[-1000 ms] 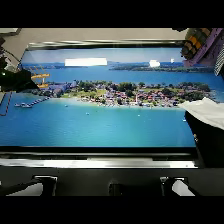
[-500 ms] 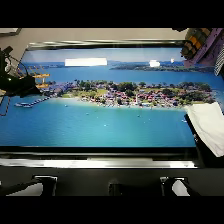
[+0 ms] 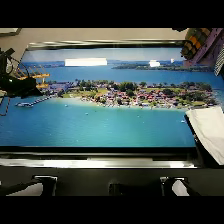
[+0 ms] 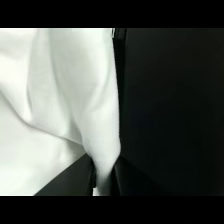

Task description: Fold the clothes and pants, and hang the long-sleeved shirts on hangers.

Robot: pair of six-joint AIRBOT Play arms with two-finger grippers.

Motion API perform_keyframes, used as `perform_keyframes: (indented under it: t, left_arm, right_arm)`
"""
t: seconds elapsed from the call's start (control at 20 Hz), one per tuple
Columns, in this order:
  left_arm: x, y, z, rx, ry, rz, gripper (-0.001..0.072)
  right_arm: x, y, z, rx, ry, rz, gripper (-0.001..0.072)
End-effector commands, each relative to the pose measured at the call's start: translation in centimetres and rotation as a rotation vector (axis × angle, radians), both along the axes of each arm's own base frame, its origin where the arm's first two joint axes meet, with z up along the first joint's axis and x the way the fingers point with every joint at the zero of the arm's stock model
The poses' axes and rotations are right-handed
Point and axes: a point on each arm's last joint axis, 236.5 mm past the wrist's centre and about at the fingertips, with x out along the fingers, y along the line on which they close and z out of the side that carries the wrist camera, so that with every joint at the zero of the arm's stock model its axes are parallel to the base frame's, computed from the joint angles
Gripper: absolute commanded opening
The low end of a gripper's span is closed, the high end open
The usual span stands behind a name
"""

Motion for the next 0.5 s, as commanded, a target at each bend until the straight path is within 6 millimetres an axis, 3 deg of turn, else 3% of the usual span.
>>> perform_keyframes:
  t: [0.0,0.05,0.1,0.2,0.25,0.35,0.45]
  left_arm:
    - [0.0,0.0,0.0,0.0,-0.001,0.0,0.0018]
    - [0.1,0.0,0.0,0.0,-0.004,0.001,0.0018]
    - [0.2,0.0,0.0,0.0,-0.008,0.003,0.0018]
    - [0.3,0.0,0.0,0.0,-0.01,0.003,0.0018]
    - [0.3,0.0,0.0,0.0,-0.01,0.003,0.0018]
    - [0.4,0.0,0.1,0.0,-0.017,0.006,0.0018]
    - [1.1,-0.1,0.3,0.0,-0.045,0.011,0.0018]
  right_arm:
    - [-1.2,0.4,0.2,0.012,0.05,-0.017,0.0033]
    - [-1.4,0.5,0.2,0.016,0.056,-0.021,0.0038]
    - [-1.3,0.5,0.2,0.016,0.056,-0.021,0.0093]
    - [-1.4,0.6,0.2,0.021,0.062,-0.014,0.0291]
    - [-1.3,0.6,0.2,0.027,0.059,-0.001,0.0345]
    - [1.2,0.8,0.2,0.044,-0.04,0.063,0.0351]
    - [6.2,1.4,1.2,0.057,-0.241,0.185,0.0338]
